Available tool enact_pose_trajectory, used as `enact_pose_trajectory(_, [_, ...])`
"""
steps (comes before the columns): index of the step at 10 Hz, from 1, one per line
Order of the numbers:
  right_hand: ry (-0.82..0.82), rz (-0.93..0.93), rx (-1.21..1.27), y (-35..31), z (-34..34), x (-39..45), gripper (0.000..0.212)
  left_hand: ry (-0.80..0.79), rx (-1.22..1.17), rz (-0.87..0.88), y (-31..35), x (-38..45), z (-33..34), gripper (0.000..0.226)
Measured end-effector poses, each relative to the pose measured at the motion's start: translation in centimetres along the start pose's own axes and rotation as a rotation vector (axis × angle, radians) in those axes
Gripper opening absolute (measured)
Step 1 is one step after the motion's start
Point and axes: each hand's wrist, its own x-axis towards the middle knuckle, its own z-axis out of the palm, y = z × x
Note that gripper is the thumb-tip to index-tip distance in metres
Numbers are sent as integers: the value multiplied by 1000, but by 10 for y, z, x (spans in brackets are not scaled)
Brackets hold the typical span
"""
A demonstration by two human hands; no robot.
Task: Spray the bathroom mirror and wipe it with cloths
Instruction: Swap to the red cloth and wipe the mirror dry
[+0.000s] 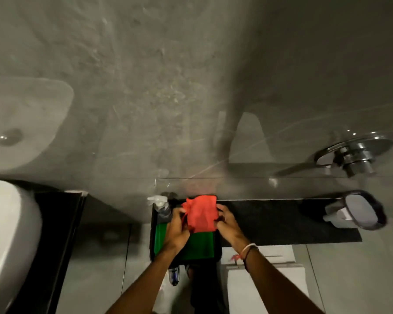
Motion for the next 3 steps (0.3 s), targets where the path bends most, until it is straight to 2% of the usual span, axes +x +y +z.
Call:
enact_pose_trajectory(1, [-158,-25,-258,-2,-4,2,75,-114,140,62,5,6,-2,54])
enact_pose_trajectory(2, [-81,-111,-520,-13,-8,-14,71,-142,360,174,17,-3,-7,54])
enact_pose_trajectory(3, [172,-389,-745,-36,-5,-38,54,72,439,354,41,-22,-25,39])
